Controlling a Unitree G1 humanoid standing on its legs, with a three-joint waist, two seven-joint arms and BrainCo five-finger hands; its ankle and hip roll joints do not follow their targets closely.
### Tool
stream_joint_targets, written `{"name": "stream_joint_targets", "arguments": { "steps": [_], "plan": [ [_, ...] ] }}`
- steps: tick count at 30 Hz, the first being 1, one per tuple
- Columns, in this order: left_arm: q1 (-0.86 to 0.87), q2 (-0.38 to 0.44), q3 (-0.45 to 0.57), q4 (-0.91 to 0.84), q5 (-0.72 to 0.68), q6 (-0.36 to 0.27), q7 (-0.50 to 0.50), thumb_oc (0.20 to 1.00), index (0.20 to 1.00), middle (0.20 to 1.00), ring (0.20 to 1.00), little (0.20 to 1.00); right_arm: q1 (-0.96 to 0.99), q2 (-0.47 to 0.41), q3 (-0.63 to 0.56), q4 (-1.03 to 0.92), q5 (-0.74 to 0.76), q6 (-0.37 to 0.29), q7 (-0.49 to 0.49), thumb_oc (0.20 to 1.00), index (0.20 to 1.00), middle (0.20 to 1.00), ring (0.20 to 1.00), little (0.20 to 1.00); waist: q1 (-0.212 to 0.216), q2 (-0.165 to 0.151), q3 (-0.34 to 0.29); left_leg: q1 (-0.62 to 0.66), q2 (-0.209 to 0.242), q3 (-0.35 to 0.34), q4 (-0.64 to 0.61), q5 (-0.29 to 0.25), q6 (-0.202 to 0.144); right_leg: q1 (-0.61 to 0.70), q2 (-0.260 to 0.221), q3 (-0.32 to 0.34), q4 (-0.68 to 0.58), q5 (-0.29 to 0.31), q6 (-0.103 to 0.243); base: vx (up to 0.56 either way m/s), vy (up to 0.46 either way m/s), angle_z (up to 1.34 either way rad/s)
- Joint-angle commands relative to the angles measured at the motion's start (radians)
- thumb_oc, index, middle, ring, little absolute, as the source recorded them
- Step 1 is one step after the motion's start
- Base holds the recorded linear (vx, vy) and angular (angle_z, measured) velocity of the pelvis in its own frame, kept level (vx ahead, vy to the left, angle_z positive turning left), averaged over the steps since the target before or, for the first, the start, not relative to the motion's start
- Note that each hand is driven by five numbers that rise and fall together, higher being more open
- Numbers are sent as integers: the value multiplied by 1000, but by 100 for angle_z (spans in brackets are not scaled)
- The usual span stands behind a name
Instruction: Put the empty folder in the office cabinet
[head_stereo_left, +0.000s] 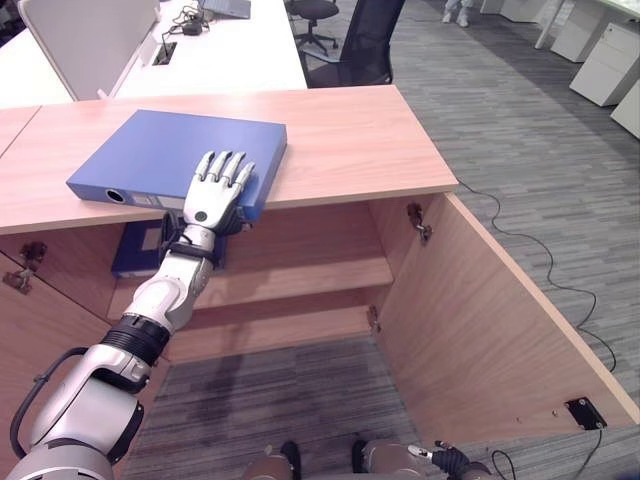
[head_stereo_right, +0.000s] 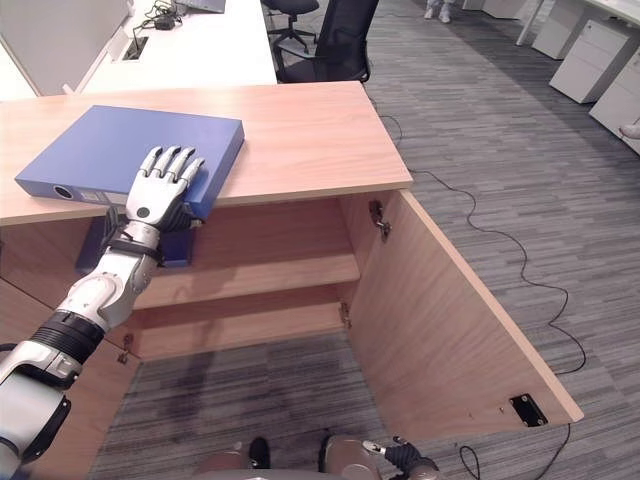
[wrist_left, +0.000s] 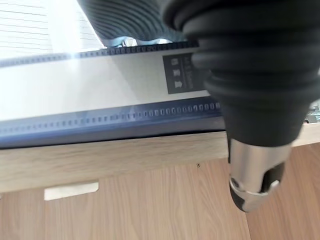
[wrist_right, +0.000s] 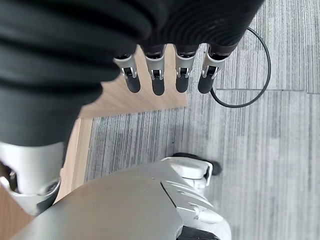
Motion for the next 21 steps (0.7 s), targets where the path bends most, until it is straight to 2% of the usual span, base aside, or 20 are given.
{"name": "stream_joint_targets", "arguments": {
  "steps": [1, 19, 20, 21],
  "plan": [
    [-99, 18, 74, -11, 26, 37, 69, 1000, 1000, 1000, 1000, 1000, -5, -6, 45, 30, -29, -6, -17, 1000, 1000, 1000, 1000, 1000, -22, -1, -20, -81, -3, -24, 112, -112, 66, 58, -31, -23, -49, 44, 33, 0, 0, 0],
    [-47, -6, 191, -150, -20, 29, 148, 1000, 1000, 1000, 1000, 1000, -3, 18, 42, 42, -27, -5, -26, 1000, 1000, 1000, 1000, 1000, -13, -11, -21, -73, -6, -33, 107, -111, 68, 69, -34, -27, -60, 48, 32, 0, 0, 0],
    [-46, -6, 192, -151, -20, 29, 147, 774, 774, 774, 774, 774, -3, 18, 42, 42, -27, -5, -26, 1000, 1000, 1000, 1000, 1000, -13, -11, -21, -73, -6, -33, 107, -111, 68, 69, -34, -27, -60, 48, 32, 0, 0, 0],
    [-44, -7, 196, -159, -24, 27, 151, 200, 200, 200, 200, 200, -4, 18, 43, 42, -27, -5, -26, 1000, 1000, 1000, 1000, 1000, -13, -11, -20, -72, -6, -33, 105, -111, 68, 70, -35, -28, -59, 48, 33, 0, 0, 0]
  ]
}}
